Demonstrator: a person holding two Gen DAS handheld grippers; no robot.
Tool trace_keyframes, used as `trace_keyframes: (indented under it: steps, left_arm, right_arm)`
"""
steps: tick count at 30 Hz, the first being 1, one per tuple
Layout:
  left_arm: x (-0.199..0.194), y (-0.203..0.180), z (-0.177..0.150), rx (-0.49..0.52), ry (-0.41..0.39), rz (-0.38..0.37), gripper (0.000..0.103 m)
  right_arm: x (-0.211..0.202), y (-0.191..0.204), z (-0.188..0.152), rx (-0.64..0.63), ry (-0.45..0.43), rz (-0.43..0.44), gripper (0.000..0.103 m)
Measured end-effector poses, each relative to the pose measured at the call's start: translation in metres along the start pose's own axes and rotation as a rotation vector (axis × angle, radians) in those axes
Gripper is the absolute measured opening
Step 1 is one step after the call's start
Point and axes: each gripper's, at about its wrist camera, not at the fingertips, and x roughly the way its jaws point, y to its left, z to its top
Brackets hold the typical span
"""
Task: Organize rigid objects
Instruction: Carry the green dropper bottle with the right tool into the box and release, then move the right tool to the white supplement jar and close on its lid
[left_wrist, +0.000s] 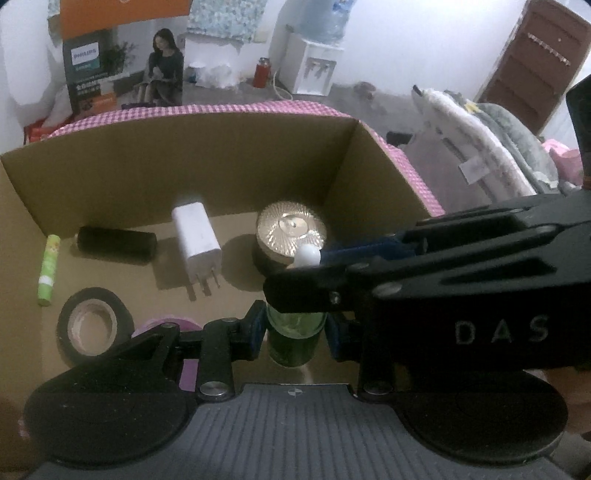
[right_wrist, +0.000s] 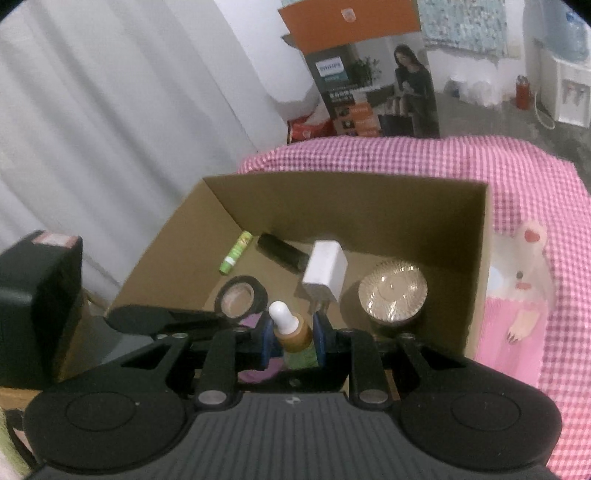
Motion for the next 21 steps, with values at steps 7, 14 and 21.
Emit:
trace_keyframes:
  steps: [7,14,21]
  left_arm:
    - [-0.002,-0.008,-0.005,0.035,-0.016,0.007,0.051]
    - [-0.027,-0.016,-0.014,0.063,-0.073,0.017,0.067]
    - [-0.092,-0.03,-0.039,0.132,-0.209,0.013,0.086]
  right_arm:
    - [0.005,-0.001,-0.007,-0.003,0.045,-0.041,0.025]
    - [-0.02,0.009,-0.01,-0.001,-0.03,-0.048,0.056]
    - [-0.082,0.025,-0.027,0.063,-0.161,0.007,0.059]
